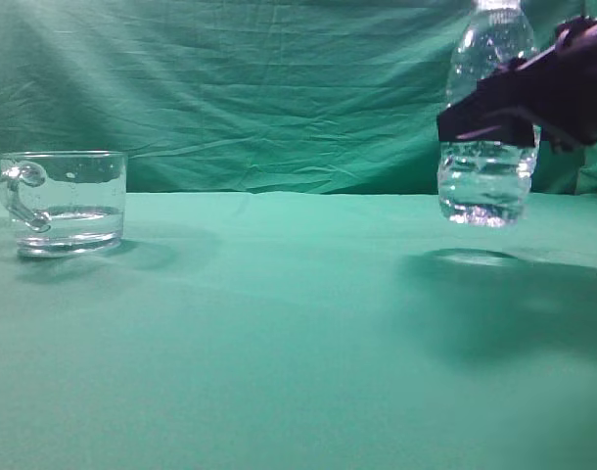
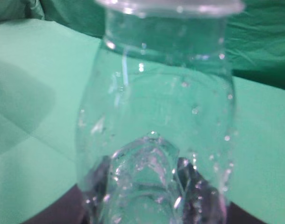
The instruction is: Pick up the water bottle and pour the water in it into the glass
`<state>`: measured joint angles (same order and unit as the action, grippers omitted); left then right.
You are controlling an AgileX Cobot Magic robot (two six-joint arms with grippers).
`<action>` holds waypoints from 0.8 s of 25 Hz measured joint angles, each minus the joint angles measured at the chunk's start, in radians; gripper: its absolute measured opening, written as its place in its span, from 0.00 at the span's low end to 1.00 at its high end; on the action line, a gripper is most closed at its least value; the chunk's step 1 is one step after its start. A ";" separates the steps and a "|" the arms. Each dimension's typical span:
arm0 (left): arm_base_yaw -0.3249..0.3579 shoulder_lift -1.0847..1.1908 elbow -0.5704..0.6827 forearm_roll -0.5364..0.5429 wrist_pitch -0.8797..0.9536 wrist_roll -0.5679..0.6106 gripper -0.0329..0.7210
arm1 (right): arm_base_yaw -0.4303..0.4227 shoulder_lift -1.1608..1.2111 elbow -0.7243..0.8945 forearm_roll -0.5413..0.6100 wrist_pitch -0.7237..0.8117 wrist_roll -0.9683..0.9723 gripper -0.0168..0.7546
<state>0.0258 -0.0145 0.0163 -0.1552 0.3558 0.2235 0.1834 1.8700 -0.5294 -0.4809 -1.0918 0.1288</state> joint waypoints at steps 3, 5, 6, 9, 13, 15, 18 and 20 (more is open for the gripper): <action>0.000 0.000 0.000 0.000 0.000 0.000 0.04 | 0.000 0.044 0.000 -0.010 -0.005 -0.016 0.40; 0.000 0.000 0.000 0.000 0.000 0.000 0.04 | 0.000 0.058 0.000 -0.010 -0.008 -0.020 0.40; 0.000 0.000 0.000 0.000 0.000 0.000 0.04 | 0.000 0.064 0.000 -0.010 -0.008 -0.022 0.40; 0.000 0.000 0.000 0.000 0.000 0.000 0.04 | 0.000 0.076 -0.002 -0.010 -0.026 -0.027 0.40; 0.000 0.000 0.000 0.000 0.000 0.000 0.04 | 0.000 0.078 -0.002 -0.010 -0.028 -0.044 0.40; 0.000 0.000 0.000 0.000 0.000 0.000 0.04 | 0.000 0.078 -0.003 -0.010 -0.028 -0.046 0.40; 0.000 0.000 0.000 0.000 0.000 0.000 0.04 | 0.000 0.078 -0.003 -0.010 -0.028 -0.048 0.40; 0.000 0.000 0.000 0.000 0.000 0.000 0.04 | 0.000 0.078 -0.003 -0.010 -0.028 -0.048 0.40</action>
<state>0.0258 -0.0145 0.0163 -0.1552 0.3558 0.2235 0.1834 1.9478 -0.5329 -0.4907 -1.1194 0.0811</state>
